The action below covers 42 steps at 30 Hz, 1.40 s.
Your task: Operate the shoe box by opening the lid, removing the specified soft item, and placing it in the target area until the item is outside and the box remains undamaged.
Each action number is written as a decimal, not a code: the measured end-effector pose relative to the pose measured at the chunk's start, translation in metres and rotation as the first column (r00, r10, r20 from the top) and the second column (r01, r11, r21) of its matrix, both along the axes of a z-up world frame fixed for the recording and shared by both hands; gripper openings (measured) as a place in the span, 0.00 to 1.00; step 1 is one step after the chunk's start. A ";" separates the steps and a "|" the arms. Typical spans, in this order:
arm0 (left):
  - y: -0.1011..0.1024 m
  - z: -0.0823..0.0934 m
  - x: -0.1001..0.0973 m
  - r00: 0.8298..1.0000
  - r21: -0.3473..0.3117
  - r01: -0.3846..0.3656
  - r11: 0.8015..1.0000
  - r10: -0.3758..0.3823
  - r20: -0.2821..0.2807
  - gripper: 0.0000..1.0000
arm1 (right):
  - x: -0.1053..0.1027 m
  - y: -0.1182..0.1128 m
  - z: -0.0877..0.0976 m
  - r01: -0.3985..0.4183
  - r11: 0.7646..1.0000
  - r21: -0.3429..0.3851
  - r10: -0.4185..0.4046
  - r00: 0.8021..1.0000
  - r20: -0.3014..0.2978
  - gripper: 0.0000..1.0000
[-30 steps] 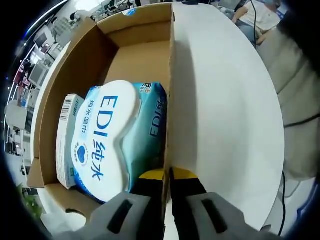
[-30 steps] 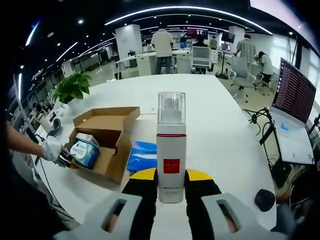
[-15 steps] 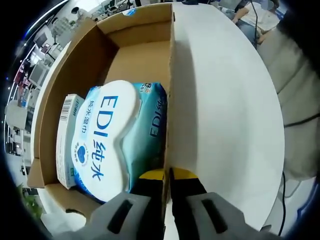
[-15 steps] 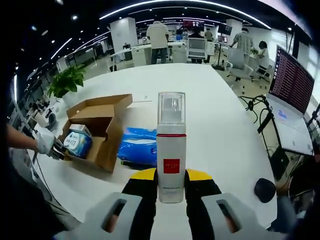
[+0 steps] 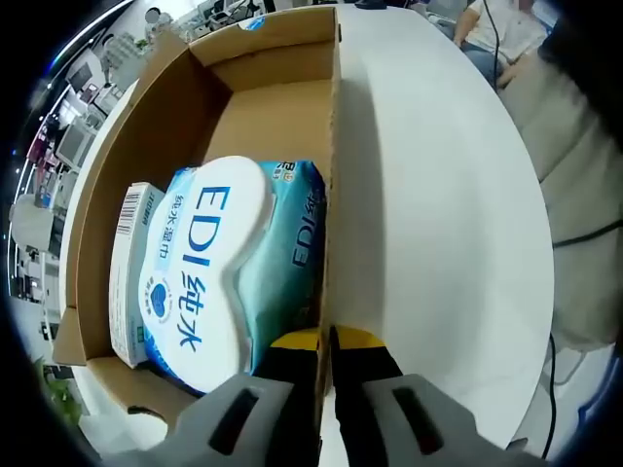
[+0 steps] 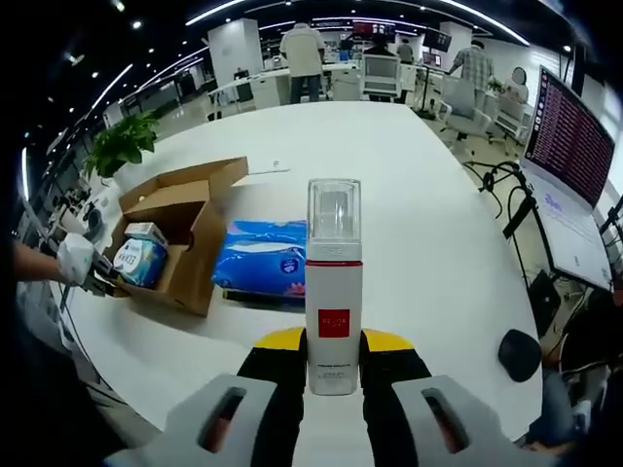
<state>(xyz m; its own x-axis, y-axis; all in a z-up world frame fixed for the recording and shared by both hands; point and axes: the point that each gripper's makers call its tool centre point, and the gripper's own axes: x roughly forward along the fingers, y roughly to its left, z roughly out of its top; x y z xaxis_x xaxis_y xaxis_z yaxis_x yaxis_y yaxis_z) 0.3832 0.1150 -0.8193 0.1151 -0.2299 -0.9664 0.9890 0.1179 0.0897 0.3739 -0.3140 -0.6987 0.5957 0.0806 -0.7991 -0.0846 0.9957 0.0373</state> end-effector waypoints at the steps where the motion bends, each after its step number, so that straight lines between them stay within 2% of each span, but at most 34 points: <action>1: 0.000 0.000 0.000 1.000 0.000 -0.001 1.000 0.001 0.000 0.01 | 0.000 0.000 -0.001 0.001 1.000 0.000 -0.001 1.000 -0.002 0.17; 18: 0.000 0.000 0.000 1.000 0.000 0.000 1.000 0.000 0.000 0.01 | -0.017 -0.014 -0.034 0.068 0.997 0.025 -0.066 0.995 -0.081 0.18; 26: 0.000 0.000 0.000 1.000 0.000 -0.001 1.000 0.001 0.000 0.01 | -0.027 -0.019 -0.050 0.117 0.992 0.052 -0.109 0.985 -0.131 0.18; 42: 0.000 0.000 0.000 1.000 0.000 -0.001 1.000 0.001 -0.001 0.01 | -0.033 -0.024 -0.067 0.096 0.995 0.020 -0.091 0.980 -0.180 0.18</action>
